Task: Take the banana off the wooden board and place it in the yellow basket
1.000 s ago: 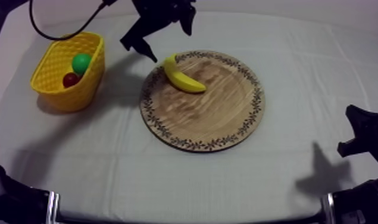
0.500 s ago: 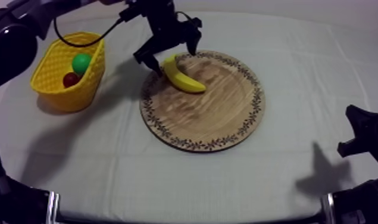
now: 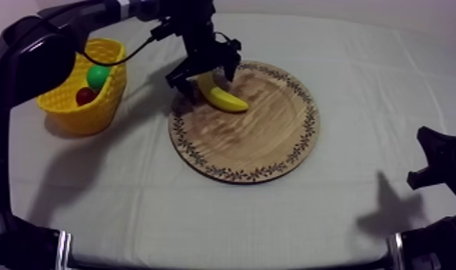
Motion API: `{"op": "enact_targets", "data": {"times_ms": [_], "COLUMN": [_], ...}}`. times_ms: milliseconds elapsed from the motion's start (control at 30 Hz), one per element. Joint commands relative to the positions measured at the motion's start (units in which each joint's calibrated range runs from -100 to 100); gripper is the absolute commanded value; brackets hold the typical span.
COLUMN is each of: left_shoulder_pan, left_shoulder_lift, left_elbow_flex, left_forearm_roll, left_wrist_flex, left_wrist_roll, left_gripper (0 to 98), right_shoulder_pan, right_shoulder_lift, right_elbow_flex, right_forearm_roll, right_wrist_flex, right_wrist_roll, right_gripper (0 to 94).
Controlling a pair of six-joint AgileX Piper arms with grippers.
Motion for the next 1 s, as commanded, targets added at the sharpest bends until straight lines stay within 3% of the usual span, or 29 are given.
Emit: {"op": "enact_targets", "data": {"times_ms": [0,267,467,600,767,967], "left_shoulder_pan": [0.0,0.1,0.1,0.1,0.1,-0.1], "left_shoulder_lift": [0.5,2.2,3.2,3.6,3.5,0.4], "left_elbow_flex": [-0.5,-1.5,-1.8,-1.9,-1.9,-0.2], "left_forearm_roll": [0.09,0.29,0.43,0.56,0.68,0.57], "left_wrist_flex": [0.0,0.0,0.0,0.0,0.0,-1.0], "left_wrist_roll": [-0.2,-0.4,-1.3,-1.7,-2.1,-2.6], "left_gripper": [84.0,75.2,44.1,28.4,18.3,14.1], "right_shoulder_pan": [0.0,0.0,0.0,0.0,0.0,0.0], "right_shoulder_lift": [0.0,0.0,0.0,0.0,0.0,0.0], "right_elbow_flex": [0.1,0.1,0.1,0.1,0.1,0.1], "right_forearm_roll": [0.0,0.0,0.0,0.0,0.0,0.0], "right_wrist_flex": [0.0,0.0,0.0,0.0,0.0,0.0], "right_wrist_roll": [0.0,0.0,0.0,0.0,0.0,0.0], "right_gripper": [0.2,0.2,0.2,0.2,0.2,0.2]}}
